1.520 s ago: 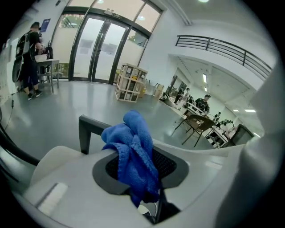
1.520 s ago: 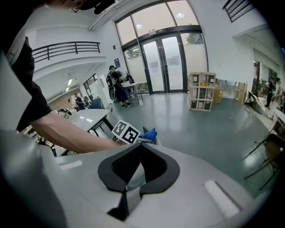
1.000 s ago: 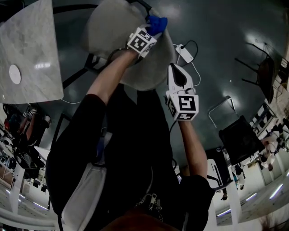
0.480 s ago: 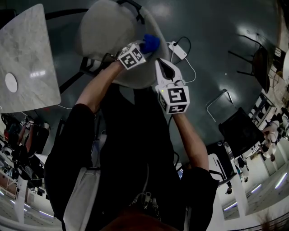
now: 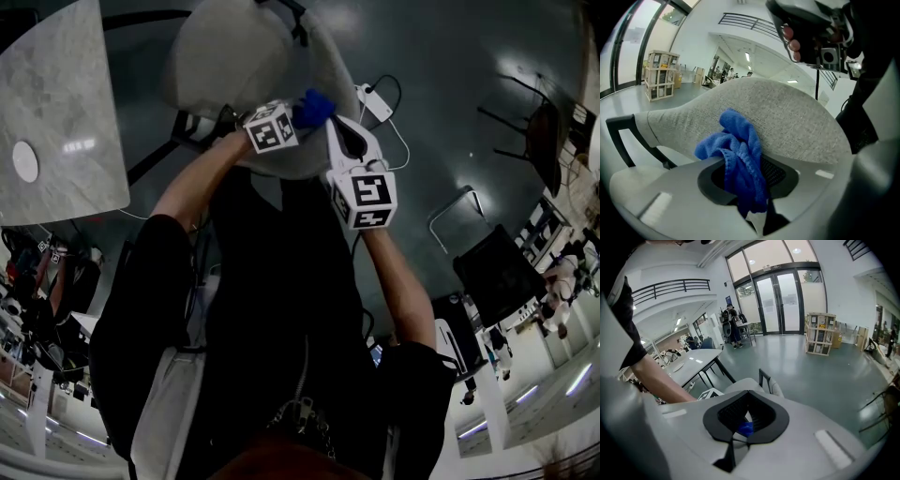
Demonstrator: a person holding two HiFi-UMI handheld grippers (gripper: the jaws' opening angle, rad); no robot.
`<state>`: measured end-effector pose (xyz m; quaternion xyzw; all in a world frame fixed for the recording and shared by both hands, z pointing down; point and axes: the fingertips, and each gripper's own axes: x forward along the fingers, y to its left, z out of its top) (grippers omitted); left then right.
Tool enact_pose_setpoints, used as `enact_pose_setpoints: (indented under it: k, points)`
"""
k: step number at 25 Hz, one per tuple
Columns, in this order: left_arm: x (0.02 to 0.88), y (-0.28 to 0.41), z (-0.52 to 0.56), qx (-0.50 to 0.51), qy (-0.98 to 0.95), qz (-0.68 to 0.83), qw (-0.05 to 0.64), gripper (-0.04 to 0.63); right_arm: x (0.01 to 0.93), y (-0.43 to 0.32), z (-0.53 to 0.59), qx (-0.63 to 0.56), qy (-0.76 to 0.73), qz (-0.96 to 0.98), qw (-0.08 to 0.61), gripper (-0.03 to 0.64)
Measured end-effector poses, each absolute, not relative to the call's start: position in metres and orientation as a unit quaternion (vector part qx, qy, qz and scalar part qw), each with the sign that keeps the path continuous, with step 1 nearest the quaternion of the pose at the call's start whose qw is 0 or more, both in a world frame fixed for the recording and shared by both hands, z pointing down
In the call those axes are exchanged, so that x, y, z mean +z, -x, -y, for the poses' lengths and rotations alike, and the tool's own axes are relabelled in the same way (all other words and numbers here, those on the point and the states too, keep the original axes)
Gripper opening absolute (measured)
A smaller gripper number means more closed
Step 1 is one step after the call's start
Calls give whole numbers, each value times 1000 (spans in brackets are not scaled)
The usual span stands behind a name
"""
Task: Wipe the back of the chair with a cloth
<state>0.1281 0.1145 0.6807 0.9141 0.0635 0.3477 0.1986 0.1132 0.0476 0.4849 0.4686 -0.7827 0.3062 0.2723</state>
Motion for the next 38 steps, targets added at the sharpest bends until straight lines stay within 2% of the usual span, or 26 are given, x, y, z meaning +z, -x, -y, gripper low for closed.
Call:
enact_pose_setpoints:
  k: [19, 38]
  points:
    - [682, -87, -165, 372, -899, -134, 187, 118, 489, -102, -44, 308, -462, 783, 281, 3]
    - [705, 11, -209, 439, -853, -186, 213, 117, 492, -82, -38, 311, -455, 788, 275, 3]
